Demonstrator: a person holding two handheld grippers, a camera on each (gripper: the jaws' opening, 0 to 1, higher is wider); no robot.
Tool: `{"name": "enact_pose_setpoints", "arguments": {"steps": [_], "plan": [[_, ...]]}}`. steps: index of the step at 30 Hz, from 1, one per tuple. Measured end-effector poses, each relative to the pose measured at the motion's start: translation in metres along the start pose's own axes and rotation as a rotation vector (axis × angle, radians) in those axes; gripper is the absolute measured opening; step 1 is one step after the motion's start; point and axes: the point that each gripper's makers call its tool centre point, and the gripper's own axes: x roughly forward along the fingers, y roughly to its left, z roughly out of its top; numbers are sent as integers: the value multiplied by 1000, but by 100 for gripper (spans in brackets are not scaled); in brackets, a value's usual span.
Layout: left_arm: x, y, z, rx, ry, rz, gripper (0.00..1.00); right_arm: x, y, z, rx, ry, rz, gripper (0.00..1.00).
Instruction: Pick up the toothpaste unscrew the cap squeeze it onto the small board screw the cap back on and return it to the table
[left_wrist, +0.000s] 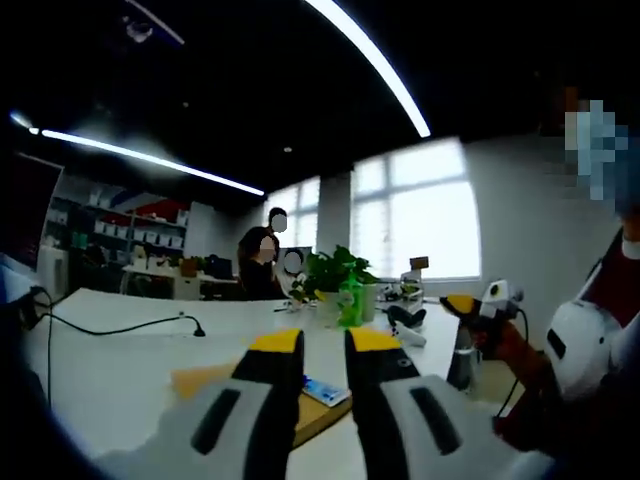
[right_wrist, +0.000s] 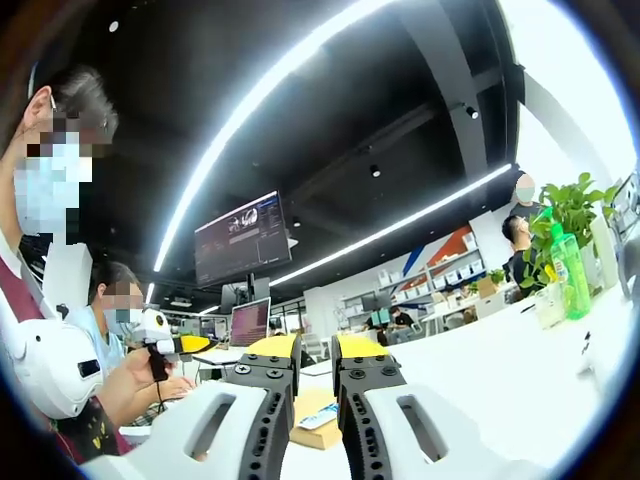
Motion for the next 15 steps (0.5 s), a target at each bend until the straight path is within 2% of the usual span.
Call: {"name": "enact_pose_setpoints", "arguments": {"steps": [8,15], "plan": [[0,0,-3,-4,-1,4,17,8,-2,7,-24,-10,9,12],[-1,5,-8,-32,-2,17,17,15,-7,7,-6,-17,19,12]]}}
